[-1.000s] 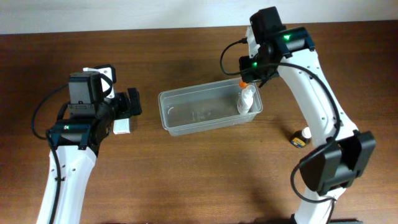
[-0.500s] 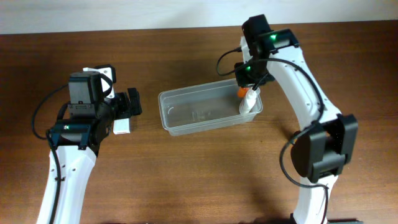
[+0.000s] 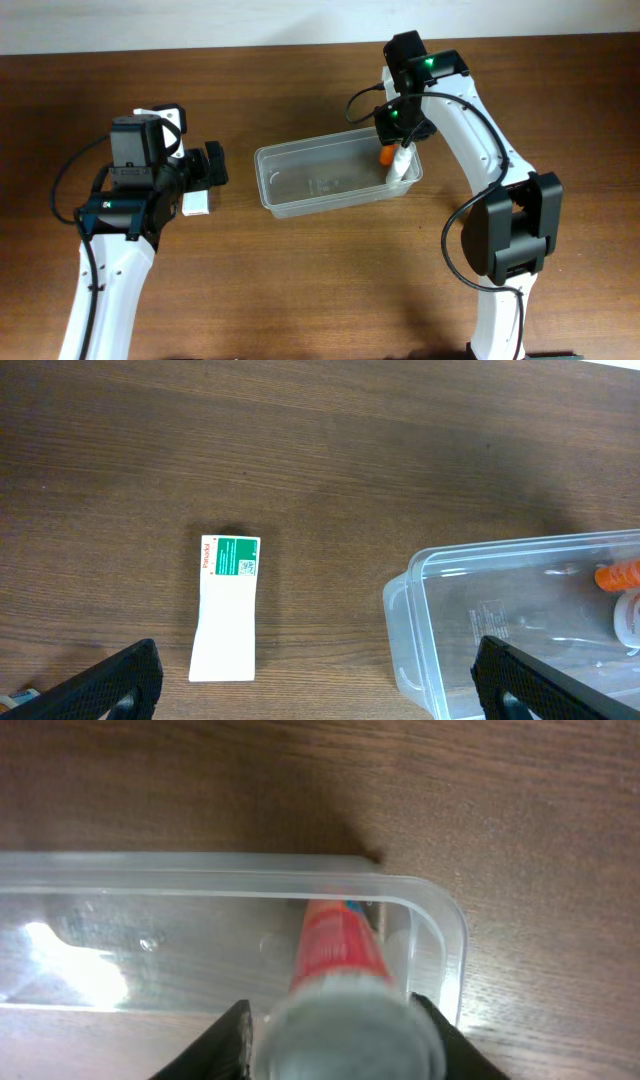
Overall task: Pack container
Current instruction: 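Place the Redoxon tube upright in the container beside the dropper, then grasp the small brown bottle with the right gripper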
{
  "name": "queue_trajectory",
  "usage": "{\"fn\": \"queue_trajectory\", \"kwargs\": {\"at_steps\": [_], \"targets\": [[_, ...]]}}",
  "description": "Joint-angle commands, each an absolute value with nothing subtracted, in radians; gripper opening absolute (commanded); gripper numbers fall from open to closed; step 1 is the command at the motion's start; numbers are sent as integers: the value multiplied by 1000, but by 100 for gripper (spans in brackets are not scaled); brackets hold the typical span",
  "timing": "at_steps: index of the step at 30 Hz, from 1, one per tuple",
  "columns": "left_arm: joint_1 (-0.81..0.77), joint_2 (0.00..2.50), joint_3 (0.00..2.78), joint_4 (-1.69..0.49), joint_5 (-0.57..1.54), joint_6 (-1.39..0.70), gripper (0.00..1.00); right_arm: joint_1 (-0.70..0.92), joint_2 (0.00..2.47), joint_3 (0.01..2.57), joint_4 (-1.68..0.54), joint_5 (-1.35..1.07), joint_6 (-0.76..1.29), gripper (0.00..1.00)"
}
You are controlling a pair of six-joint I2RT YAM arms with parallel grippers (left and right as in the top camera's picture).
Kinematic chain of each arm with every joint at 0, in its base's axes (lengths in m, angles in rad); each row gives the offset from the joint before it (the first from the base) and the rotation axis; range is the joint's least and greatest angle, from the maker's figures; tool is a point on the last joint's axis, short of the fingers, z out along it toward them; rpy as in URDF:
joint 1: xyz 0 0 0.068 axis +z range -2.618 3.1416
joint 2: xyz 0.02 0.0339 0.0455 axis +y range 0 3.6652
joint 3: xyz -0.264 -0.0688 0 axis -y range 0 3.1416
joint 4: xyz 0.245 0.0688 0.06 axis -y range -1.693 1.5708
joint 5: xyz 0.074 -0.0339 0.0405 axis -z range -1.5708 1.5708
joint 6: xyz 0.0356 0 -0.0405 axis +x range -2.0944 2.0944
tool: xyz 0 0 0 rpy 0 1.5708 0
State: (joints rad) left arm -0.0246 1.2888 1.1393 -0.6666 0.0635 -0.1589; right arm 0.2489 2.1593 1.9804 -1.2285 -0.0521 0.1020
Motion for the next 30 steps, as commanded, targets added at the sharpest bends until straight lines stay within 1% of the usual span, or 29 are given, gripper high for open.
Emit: {"fn": "queue_trajectory", "kwargs": {"at_steps": [1, 6, 9, 13, 17, 20, 21, 26, 27, 30], "targets": [[-19, 1294, 1159, -667, 56, -167, 100, 254, 2156, 2001, -1227, -60, 104, 48], [-19, 1294, 1159, -667, 56, -167, 100, 254, 2153, 2009, -1200, -15, 82, 59], [-19, 1294, 1159, -667, 56, -167, 100, 254, 2148, 2056, -1215, 33, 82, 64], [-19, 1294, 1159, -667, 56, -167, 100, 247, 2126, 2195, -1285, 43, 100, 68], [-19, 1294, 1159, -667, 56, -167, 100, 210, 2098, 2340, -1375, 60, 199, 71], [-19, 1294, 1159, -667, 56, -167, 100, 153, 2070, 2398, -1464, 60, 281, 83], [-19, 1294, 1159, -667, 56, -167, 100, 129, 2061, 2405, -1504, 59, 307, 85], [-19, 1294, 1159, -667, 55, -167, 100, 7, 2026, 2405, -1699, -10, 329, 86], [-19, 1294, 1159, -667, 55, -167, 100, -9, 2016, 2392, -1699, -45, 294, 86], [-19, 1294, 1159, -667, 44, -166, 100, -51, 1959, 2334, -1699, -123, 279, 86]]}}
